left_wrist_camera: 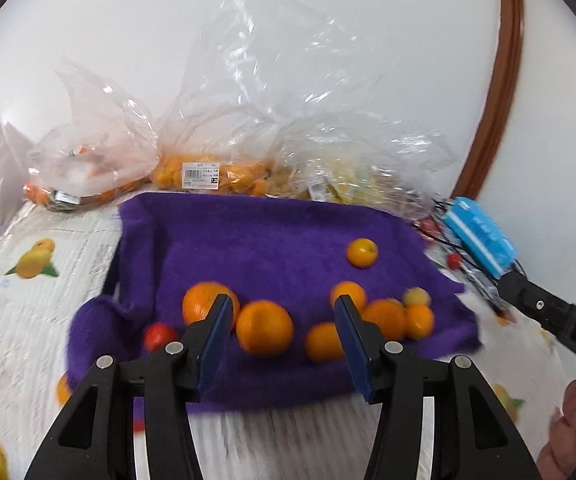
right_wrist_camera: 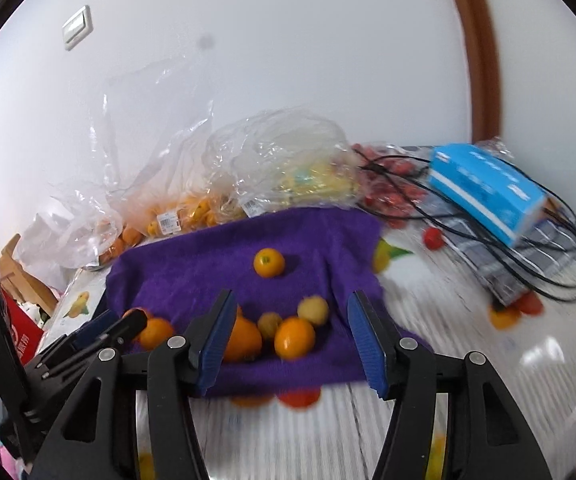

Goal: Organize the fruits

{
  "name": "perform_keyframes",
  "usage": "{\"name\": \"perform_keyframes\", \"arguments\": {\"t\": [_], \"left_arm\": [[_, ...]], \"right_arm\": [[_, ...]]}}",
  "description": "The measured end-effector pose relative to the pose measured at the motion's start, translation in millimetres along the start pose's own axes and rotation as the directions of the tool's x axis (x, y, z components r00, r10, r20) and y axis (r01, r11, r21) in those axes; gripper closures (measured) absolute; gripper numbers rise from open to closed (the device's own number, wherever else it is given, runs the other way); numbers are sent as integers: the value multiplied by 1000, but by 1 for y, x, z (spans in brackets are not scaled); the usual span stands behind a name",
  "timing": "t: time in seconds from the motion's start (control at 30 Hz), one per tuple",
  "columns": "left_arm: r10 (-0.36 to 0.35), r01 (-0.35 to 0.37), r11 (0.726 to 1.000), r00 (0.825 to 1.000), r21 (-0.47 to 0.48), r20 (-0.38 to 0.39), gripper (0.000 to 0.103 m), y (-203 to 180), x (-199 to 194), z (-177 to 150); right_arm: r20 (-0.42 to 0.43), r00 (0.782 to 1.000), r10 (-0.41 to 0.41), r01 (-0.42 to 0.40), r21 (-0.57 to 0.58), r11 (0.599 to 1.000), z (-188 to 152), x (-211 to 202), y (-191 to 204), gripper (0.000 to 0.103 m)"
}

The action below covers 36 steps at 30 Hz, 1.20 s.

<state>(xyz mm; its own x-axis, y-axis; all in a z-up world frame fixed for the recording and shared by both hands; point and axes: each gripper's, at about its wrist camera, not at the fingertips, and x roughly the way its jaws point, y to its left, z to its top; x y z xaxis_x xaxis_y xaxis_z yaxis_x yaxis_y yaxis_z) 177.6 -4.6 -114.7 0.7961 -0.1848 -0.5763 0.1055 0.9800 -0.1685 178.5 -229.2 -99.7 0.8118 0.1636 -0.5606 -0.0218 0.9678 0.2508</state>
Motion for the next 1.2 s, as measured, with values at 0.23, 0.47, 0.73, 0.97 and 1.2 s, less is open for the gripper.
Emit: {"name": "perform_keyframes", "arguments": {"t": [0.23, 0.47, 0.73, 0.97, 1.2], "left_arm": [[62, -63, 996, 998, 66, 14, 38, -23, -71, -1], [100, -101, 993, 995, 68, 20, 25, -29, -110, -14], [125, -130, 988, 990, 80, 57, 23, -39, -155, -26], [148, -156, 984, 984, 88, 96, 21, -47, -190, -32], [152, -164, 982, 981, 94, 123, 19, -50, -202, -34]], "right_arm": [[36, 994, -106, 108, -60, 992, -11, -66, 10, 35], [28, 994, -110, 113, -103, 988, -30, -113, 26, 24], [27, 998, -64, 65, -38, 997, -45, -159, 24, 11], [69, 994, -79, 86, -105, 991, -56, -199, 37, 5], [91, 988, -126, 137, -128, 982, -62, -216, 41, 5]]}}
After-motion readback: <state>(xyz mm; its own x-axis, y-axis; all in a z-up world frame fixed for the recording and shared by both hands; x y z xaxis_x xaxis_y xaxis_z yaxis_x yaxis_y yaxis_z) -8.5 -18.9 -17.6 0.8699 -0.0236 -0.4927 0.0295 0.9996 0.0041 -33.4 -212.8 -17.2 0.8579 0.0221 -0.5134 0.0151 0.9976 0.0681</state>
